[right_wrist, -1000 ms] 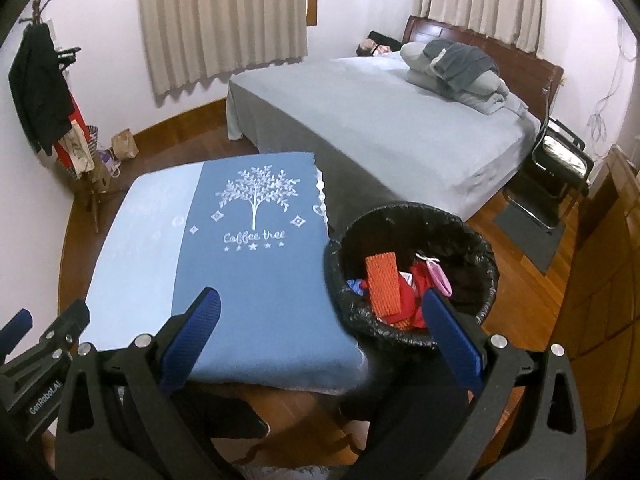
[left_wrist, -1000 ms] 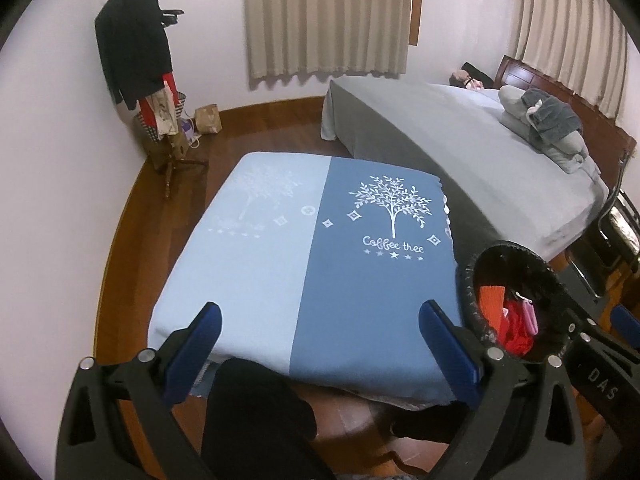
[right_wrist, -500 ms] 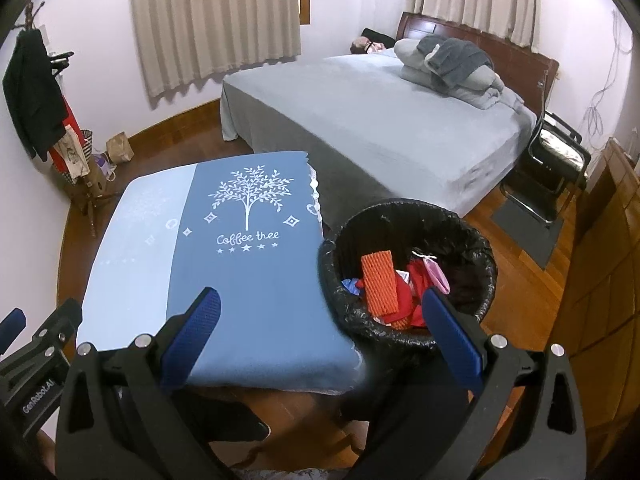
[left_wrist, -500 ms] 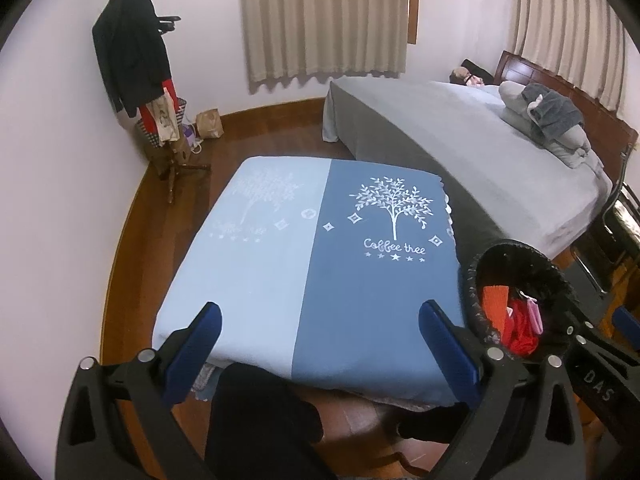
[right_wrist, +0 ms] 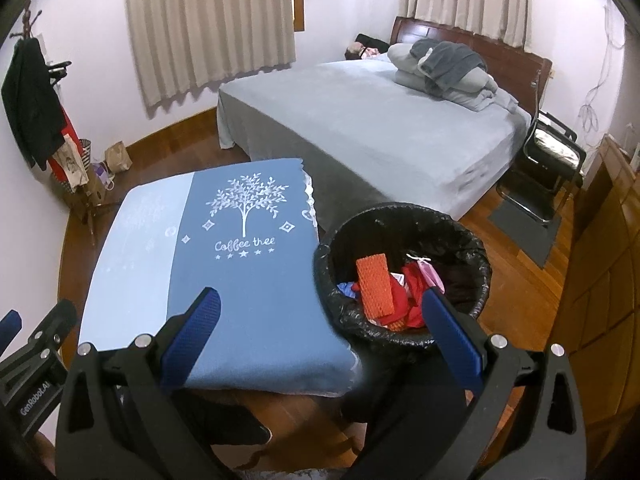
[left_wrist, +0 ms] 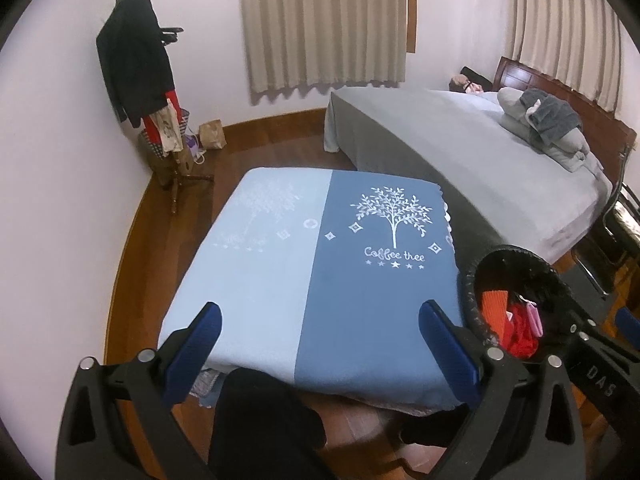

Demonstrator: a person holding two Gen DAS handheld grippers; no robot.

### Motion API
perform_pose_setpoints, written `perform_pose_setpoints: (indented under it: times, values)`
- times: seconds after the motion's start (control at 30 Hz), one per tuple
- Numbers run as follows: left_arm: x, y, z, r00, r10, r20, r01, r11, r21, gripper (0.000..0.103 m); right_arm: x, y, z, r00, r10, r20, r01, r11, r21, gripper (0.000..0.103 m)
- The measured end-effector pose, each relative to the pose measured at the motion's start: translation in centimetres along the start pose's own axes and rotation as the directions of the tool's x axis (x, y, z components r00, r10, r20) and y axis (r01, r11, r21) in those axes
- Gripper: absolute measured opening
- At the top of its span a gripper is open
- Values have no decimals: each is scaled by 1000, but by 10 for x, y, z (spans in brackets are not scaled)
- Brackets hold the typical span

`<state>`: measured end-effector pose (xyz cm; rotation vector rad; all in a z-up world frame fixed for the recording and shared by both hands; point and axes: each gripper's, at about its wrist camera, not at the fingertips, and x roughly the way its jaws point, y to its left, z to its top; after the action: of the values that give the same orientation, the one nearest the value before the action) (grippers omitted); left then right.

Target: Collect trash

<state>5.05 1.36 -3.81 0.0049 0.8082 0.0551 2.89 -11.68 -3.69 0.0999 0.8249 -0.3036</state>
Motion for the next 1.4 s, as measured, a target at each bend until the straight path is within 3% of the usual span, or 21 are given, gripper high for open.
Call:
perform_pose_setpoints:
  times: [0.47,0.7,0.9,1.4]
  values:
    - [-25,-8,-2,998,-36,52,36,999,8,96,-26,-15,0,999,-27,46,25,999,38,98]
    - [-46,-28,-2,991,-77,111,71,996,59,96,-59,-38,-3,985,-83,149,68,992,107,98]
    - [-54,-38,-3,987,-105,121,96,993,71,96,-67,-54,-7,982,-102,158,81,988,133,98]
    - [-51,-40,-7,991,-92,101,86,994,61,96,-66,-58,-9,984,-104,147,83,987,140,98]
